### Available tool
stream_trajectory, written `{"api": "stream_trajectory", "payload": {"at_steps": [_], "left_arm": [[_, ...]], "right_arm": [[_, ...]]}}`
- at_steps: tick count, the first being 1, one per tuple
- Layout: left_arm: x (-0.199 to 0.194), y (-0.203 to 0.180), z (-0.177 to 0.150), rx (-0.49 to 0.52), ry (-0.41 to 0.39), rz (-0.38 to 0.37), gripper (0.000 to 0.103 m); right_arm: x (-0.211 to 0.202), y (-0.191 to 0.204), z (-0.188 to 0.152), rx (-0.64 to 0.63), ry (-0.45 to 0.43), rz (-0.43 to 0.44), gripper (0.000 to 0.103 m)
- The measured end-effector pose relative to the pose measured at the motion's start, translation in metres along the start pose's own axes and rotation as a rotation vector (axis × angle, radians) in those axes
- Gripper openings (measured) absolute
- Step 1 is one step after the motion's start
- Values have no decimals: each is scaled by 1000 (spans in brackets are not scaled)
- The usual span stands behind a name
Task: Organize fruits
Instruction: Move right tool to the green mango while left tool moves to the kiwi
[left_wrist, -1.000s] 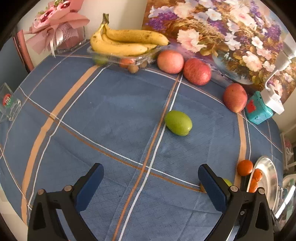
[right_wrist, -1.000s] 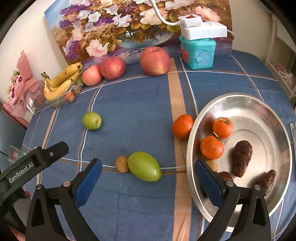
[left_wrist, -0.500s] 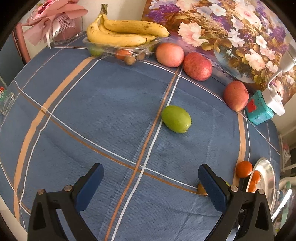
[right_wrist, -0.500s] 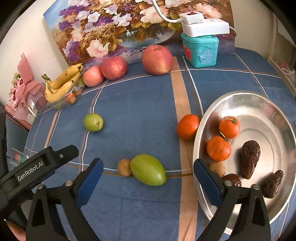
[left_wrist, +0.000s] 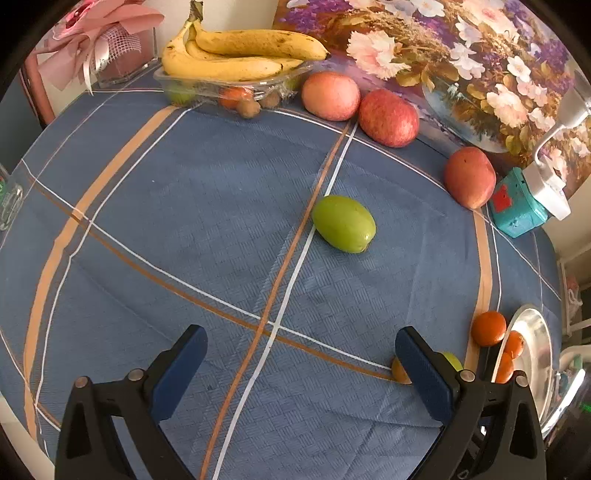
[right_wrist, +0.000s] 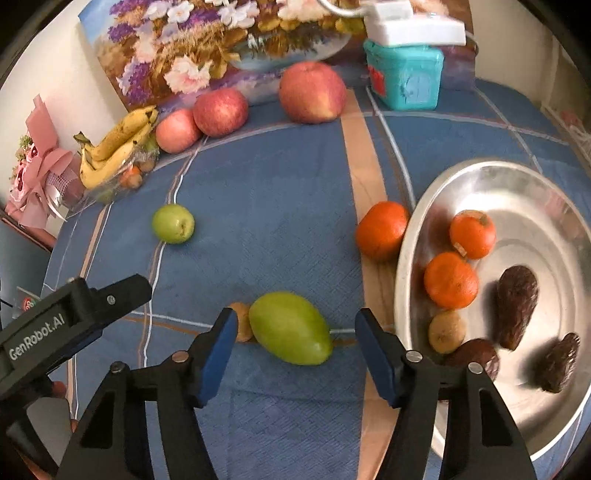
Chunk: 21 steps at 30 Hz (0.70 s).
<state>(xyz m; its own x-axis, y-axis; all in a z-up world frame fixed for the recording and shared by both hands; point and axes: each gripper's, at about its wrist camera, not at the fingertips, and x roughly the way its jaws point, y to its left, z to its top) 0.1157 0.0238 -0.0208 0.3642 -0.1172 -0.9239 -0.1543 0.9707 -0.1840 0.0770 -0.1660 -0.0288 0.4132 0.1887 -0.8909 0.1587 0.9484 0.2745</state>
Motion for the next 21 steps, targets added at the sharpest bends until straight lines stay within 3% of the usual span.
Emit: {"api": "stream_trajectory", "payload": {"at_steps": [8,21], "left_arm": [[2,-1,0,4,9,-7,103],[0,0,2,-35,-13,-30,103]], "right_arm": [[10,0,-3,15,36,25,50],[-5,-5,-1,55,14,53,46]]}}
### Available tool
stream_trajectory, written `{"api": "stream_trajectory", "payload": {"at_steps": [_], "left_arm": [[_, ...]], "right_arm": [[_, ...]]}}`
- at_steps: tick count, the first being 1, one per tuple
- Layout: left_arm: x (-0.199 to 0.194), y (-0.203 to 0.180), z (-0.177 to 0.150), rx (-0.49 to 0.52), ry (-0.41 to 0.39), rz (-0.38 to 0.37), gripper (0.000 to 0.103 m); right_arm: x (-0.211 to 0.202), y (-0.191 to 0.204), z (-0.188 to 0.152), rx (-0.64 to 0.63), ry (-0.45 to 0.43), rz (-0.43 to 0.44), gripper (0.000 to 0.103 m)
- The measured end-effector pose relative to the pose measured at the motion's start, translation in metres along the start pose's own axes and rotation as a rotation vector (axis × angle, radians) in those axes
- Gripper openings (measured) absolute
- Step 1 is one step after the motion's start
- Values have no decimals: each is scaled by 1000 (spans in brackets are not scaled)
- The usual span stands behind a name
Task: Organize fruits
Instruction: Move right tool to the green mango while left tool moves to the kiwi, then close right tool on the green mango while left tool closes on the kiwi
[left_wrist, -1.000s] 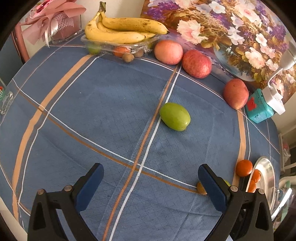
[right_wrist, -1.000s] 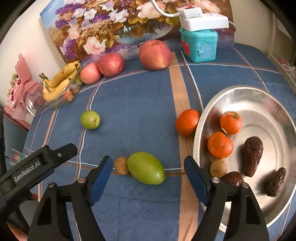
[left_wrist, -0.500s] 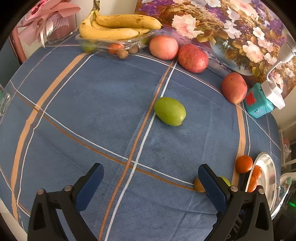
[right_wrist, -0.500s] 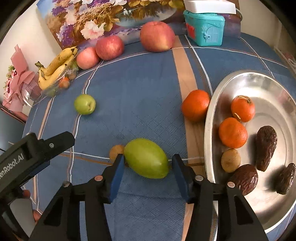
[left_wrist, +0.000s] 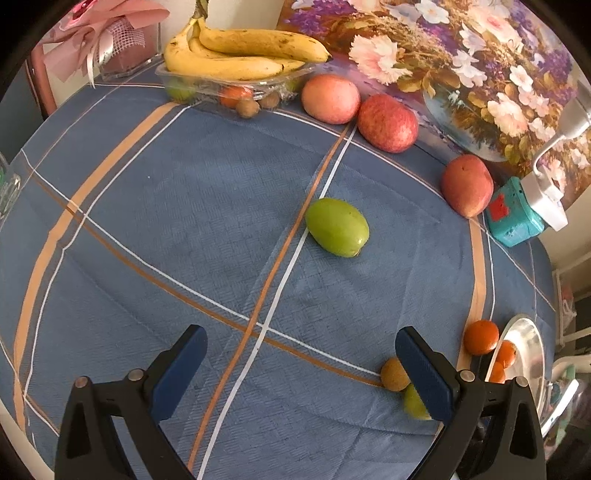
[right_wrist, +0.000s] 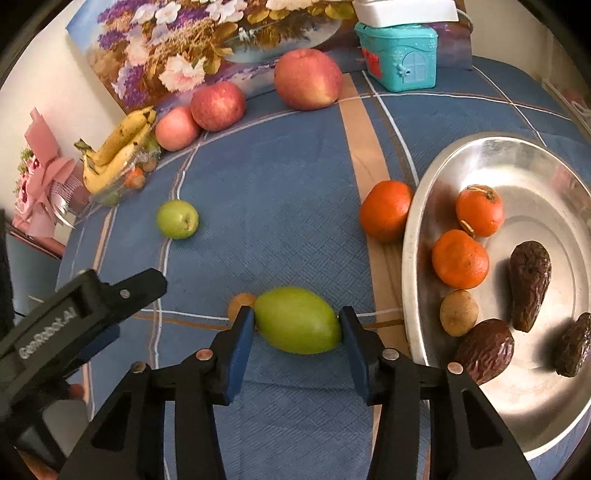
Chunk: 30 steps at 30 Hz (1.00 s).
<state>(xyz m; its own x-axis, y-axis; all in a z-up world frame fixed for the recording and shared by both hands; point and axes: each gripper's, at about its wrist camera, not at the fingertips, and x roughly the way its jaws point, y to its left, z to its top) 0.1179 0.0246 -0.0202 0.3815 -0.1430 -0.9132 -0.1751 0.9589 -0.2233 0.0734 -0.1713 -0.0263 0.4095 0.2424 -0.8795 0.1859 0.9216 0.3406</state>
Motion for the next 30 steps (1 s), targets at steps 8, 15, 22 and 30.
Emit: {"api": "stream_trajectory", "payload": {"at_steps": [8,15,22,30], "left_arm": [[3,-8,-2,45,18,11,103],[8,-9,-4,49,39,22,103],[5,7,0,-25,25,22,103],[8,7,0,-22,37,12,103]], "right_arm": [[-13,-1,2,-9,-21,-9,33],[-10,0,3,-19,-10,6,41],[2,15,-2,-130,22,-65,54],[13,16,-4,-158,31,-108,54]]}}
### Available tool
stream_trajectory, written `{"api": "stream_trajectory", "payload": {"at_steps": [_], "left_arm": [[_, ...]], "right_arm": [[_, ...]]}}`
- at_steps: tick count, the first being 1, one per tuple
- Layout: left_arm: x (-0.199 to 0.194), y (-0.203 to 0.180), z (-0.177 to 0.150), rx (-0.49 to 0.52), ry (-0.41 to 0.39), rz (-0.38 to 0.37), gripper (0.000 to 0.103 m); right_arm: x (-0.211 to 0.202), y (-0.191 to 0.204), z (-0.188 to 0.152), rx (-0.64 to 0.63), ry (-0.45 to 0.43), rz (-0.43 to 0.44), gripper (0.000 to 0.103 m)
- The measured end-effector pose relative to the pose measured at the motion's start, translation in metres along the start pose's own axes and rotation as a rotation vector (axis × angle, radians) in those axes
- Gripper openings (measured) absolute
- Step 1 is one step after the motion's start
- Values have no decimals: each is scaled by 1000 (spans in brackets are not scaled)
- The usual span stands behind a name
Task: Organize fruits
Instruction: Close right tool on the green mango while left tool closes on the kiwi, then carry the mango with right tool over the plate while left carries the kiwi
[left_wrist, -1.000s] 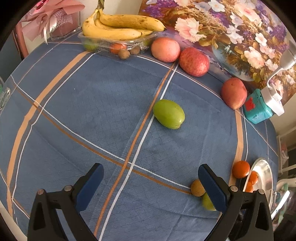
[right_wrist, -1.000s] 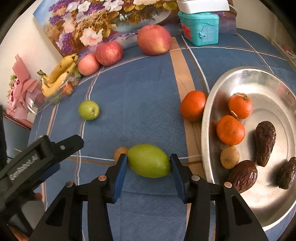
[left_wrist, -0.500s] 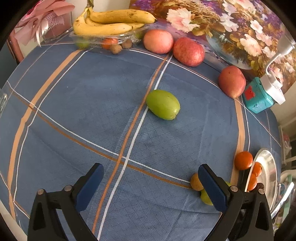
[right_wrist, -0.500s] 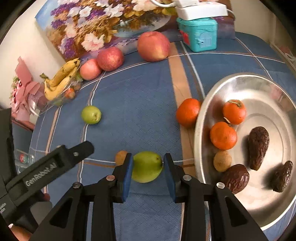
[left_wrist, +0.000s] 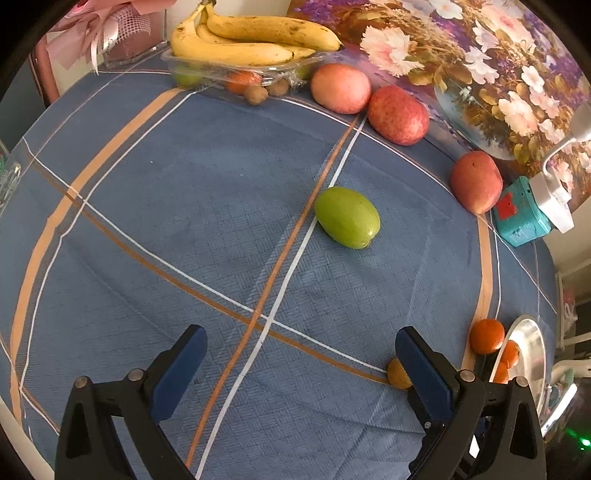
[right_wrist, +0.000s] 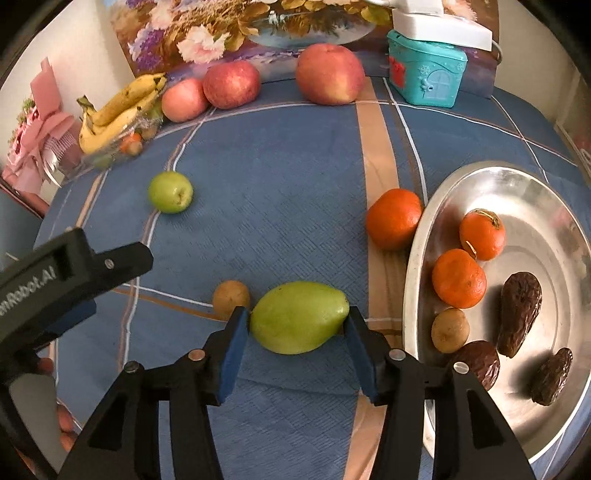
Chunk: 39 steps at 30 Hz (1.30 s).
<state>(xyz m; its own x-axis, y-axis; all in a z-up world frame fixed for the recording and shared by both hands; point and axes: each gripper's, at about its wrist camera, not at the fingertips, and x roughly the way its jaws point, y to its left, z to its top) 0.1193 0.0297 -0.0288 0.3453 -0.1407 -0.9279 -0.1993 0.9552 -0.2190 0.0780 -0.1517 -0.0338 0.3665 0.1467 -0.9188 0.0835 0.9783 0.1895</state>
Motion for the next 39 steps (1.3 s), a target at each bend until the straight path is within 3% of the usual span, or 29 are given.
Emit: {"api": "stream_trajectory", "payload": {"at_steps": [11,16,20,23,27,31,36,39], "left_arm": [[3,3,0,-24,20,-9,103],[6,7,-2,-56,40,-35,103],[5,8,-3,-89,47,-98,103],[7,0,-6,-62,59,-113,101],[9,-18,-12,-2,79,-142,87],[11,-39,-19,61,90,-176,80],[20,-59,-24,124,115,-187,49],[24,-64,-24,138,118,-172,39]], "right_arm": [[5,-5,-2,14,-5,19,52],[0,-9,-2,42,-15,45,52],[-18,-12,1,59,-59,60,52],[-32,-17,3,80,-90,53,52],[-49,-28,2,107,-128,8,52],[-59,-39,2,147,-145,-3,52],[-64,-47,1,173,-157,-8,52],[-68,-50,0,183,-168,-6,52]]}}
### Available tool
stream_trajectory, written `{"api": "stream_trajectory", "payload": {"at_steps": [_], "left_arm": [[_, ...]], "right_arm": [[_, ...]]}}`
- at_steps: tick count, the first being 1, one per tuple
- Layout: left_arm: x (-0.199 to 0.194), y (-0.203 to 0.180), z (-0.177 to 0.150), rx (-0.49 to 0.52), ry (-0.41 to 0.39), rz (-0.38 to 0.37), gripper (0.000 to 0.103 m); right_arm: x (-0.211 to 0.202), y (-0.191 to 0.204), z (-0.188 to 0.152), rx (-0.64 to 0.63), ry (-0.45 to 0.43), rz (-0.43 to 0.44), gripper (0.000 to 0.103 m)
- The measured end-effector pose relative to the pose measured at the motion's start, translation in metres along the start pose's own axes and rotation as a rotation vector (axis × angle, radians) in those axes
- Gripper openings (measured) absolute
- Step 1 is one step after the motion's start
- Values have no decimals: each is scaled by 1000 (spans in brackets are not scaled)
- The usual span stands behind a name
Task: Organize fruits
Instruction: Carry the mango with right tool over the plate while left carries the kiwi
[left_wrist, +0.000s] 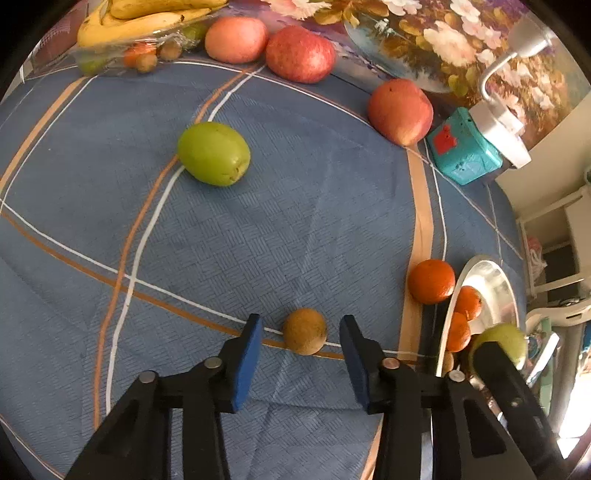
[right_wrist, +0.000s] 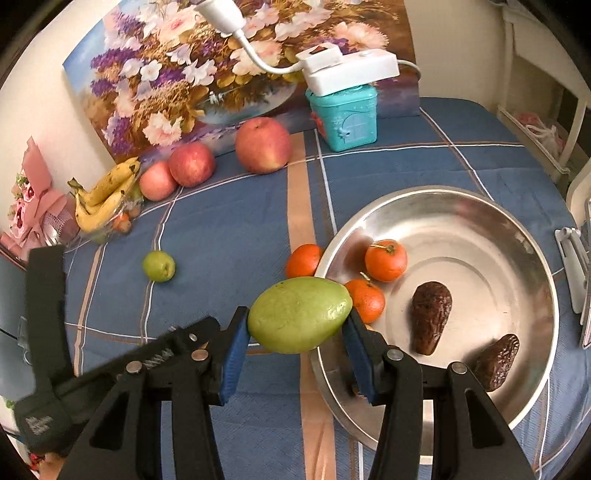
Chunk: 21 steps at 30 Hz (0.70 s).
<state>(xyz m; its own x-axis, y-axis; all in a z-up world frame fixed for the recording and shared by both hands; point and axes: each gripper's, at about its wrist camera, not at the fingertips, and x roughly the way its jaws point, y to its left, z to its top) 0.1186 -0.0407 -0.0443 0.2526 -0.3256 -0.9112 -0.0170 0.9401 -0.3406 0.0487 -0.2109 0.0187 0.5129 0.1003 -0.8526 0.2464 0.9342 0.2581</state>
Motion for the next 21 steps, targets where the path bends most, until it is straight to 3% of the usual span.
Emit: {"api": "stream_trajectory", "payload": {"at_steps": [3,14,17,21], "left_arm": [[0,-4,-1,8,-6,4,27],[-27,3,0,-27,-81,-14,27],[-39,2,-4,-16,-86,-52,27],[-43,-28,-12,48,-80,-113,27]], "right_arm": [[-4,-2,0,3,-8,0,52],[-11,-17,0,56,-24,1,52],[-13,-34,2,100,-30,-40,52],[-19,-65,5,164,-38,-151,52]]}}
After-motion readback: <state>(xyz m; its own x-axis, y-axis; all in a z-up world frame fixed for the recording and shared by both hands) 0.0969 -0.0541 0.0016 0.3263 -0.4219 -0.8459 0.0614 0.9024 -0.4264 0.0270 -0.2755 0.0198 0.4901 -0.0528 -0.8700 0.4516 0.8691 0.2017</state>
